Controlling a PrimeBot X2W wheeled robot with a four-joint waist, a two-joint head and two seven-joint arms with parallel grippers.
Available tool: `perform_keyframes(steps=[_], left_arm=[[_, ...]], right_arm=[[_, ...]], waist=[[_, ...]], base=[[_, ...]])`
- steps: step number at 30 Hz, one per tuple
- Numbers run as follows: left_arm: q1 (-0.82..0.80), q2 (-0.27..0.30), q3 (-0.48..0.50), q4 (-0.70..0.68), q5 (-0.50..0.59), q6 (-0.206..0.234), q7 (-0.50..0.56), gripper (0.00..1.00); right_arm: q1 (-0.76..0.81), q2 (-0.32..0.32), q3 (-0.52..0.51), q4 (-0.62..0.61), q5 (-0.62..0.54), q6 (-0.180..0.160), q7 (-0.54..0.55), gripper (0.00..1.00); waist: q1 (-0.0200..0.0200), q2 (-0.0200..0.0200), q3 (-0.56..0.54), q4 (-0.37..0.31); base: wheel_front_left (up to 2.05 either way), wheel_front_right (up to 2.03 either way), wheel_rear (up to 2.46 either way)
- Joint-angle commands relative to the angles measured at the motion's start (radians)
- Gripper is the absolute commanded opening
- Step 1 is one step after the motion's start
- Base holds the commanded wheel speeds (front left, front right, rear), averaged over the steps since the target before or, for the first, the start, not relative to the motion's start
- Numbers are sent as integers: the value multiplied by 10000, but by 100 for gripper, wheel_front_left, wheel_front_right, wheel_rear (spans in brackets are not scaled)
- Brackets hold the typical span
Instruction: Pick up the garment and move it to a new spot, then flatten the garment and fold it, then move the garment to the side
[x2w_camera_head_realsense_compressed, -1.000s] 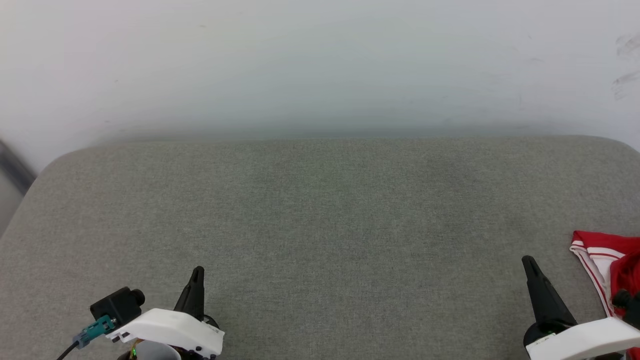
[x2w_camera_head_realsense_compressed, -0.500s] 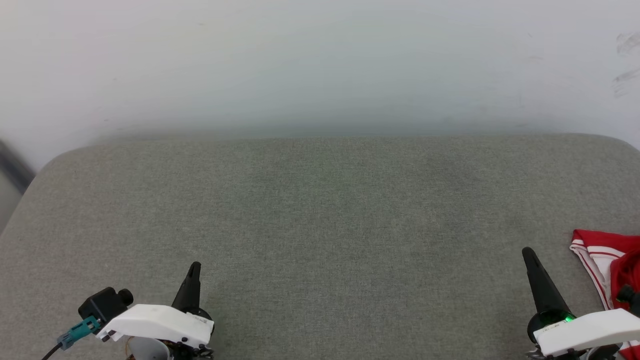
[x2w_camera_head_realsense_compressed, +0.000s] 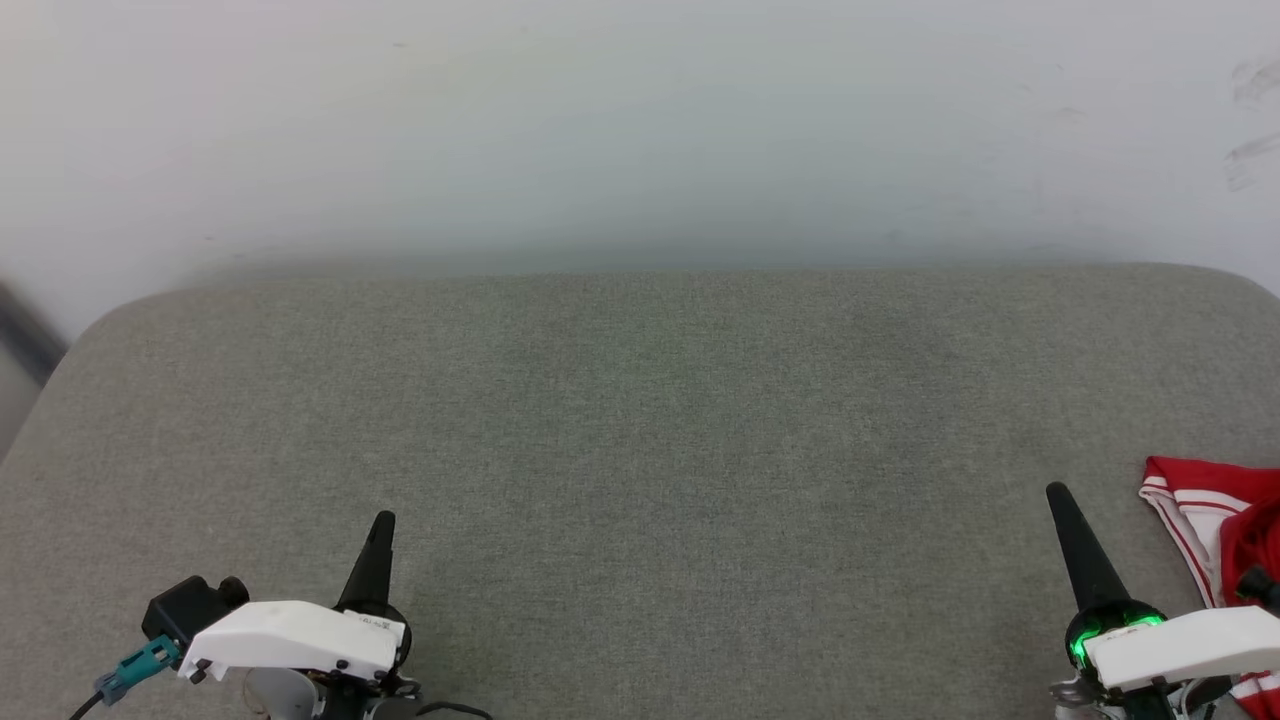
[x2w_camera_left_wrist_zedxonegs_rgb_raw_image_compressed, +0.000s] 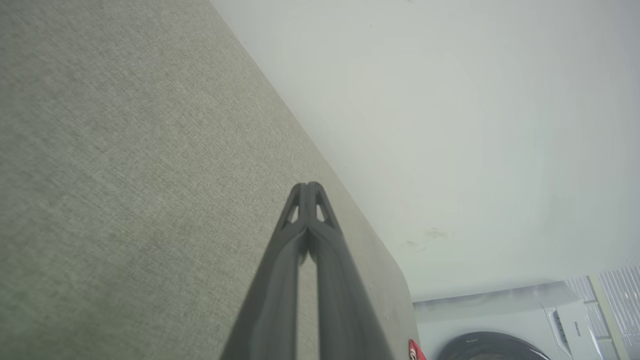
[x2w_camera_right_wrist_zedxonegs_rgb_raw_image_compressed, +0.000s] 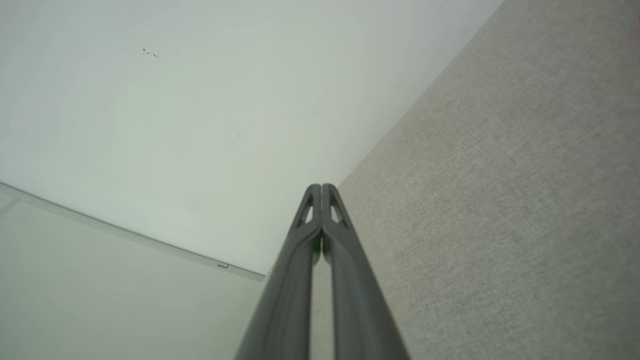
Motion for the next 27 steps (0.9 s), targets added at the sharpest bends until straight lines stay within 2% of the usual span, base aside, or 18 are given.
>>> perform_keyframes(steps=[1,27], left_arm=[[-243,-6,108,-63,-163,-88,66,0],[-353,-467,1010,36,-2119,-657,697,0]], right_arm=[[-235,-71,-12,-9,220,1,-5,0],[-787,-42,-123,806,2741,1,84,0]], waist=[[-1,-1,2,-1],[-1,-1,86,-36]], base=[[0,0,0],[0,0,0]])
